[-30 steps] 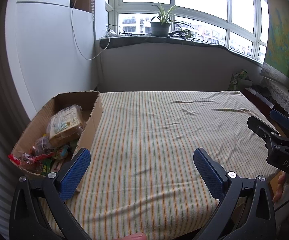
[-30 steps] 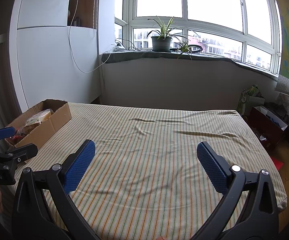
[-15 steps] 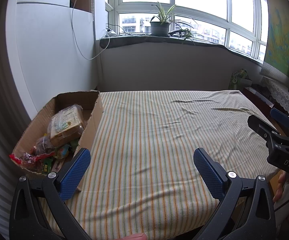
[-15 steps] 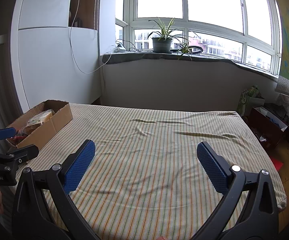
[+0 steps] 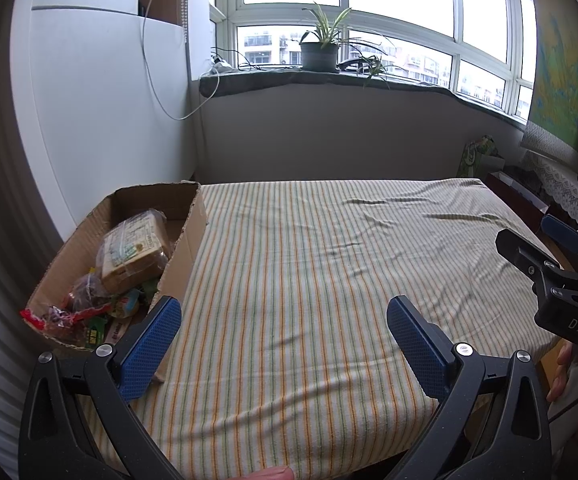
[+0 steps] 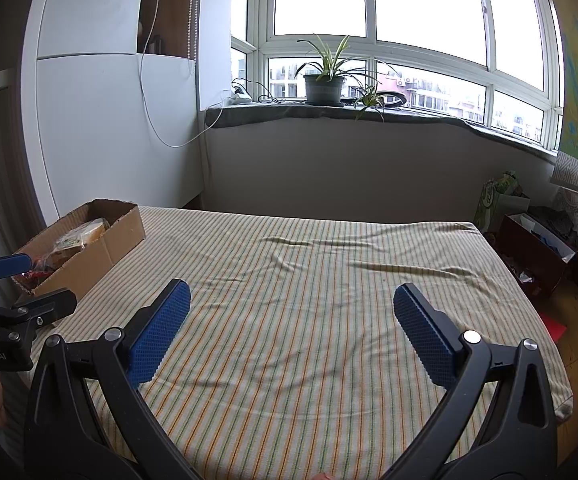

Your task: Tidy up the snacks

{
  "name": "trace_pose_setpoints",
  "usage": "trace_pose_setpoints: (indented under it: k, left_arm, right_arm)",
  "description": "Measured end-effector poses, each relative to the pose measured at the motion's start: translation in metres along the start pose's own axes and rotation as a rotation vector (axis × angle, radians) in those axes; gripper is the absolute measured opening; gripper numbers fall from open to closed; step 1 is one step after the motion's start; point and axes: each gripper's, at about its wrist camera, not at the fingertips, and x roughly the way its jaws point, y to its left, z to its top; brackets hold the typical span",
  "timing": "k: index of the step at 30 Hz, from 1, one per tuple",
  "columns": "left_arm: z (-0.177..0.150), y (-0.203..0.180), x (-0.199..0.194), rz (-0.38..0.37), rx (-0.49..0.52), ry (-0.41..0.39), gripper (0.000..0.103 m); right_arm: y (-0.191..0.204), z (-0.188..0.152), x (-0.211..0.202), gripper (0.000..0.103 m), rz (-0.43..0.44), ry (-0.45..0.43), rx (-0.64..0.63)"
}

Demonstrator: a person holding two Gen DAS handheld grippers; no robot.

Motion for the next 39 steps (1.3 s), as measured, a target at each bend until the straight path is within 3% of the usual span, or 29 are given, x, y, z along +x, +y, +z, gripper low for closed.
trace_pose_setpoints:
  k: [39]
  left_arm:
    - [0.0002,0.0051,0.0051,-0.003,0.016,0.007,0.102]
  right_arm:
    - [-0.0011,-0.0011,0.0002,0.103,0.005,0.002,-0.003]
